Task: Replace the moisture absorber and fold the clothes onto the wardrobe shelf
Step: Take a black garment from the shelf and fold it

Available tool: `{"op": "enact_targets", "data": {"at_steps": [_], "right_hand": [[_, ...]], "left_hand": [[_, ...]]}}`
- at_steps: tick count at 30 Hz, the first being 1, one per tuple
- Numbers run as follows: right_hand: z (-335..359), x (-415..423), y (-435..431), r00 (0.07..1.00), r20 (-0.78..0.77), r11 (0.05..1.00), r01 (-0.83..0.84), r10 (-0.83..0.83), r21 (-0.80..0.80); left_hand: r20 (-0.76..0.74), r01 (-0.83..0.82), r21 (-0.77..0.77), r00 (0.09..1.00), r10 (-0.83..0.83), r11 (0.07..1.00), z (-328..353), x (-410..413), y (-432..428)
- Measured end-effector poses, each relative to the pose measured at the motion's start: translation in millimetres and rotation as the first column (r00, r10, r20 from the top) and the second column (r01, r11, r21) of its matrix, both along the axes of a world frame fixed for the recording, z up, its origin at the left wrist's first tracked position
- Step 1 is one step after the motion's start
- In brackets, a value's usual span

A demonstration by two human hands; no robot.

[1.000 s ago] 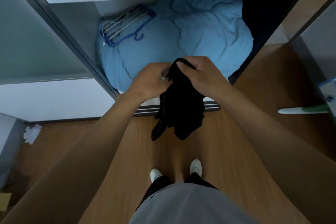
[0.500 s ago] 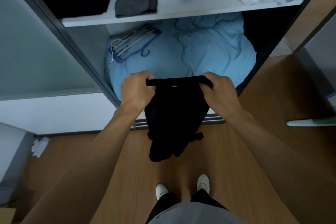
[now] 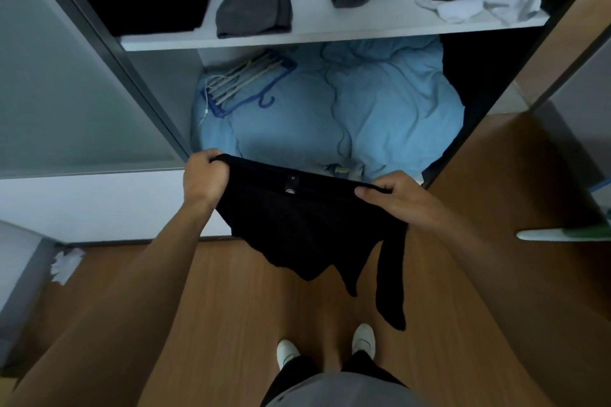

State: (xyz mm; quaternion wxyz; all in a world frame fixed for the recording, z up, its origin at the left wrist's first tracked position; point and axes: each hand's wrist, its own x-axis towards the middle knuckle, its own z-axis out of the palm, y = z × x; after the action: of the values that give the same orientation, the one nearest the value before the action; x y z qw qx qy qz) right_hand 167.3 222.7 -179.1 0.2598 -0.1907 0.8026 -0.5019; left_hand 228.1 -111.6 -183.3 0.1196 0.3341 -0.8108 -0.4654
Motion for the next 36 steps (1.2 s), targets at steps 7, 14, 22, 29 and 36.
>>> {"op": "enact_targets", "data": {"at_steps": [7,14,22,29,36], "right_hand": [[17.4,-16.0,17.2,0.983,-0.122,0.987,-0.129,0.140,0.095],[3.2,-23.8,9.2,0.940,-0.253,0.970,0.243,-0.230,0.020],[7.6,-34.9,21.7,0.859,-0.242,0.892,0.445,-0.451,-0.079],[-7.1,-19.1,0.6,0.822,-0.050,0.816,0.569,-0.567,0.099],[-7.4,33.3,-61.0,0.868,0.100,0.868,0.493,-0.485,-0.065]], "left_hand": [[0.203,0.208,0.020,0.957,-0.207,0.978,-2.8,3.4,-12.5],[0.169,0.577,0.249,0.765,-0.622,0.778,-7.7,29.5,-11.1],[0.165,0.626,0.192,0.739,-0.654,0.756,-8.5,16.0,7.7],[0.035,0.317,0.368,0.935,-0.354,0.874,2.0,6.6,71.7],[-0.068,0.348,0.656,0.911,-0.407,0.670,-1.3,2.2,133.8]]}}
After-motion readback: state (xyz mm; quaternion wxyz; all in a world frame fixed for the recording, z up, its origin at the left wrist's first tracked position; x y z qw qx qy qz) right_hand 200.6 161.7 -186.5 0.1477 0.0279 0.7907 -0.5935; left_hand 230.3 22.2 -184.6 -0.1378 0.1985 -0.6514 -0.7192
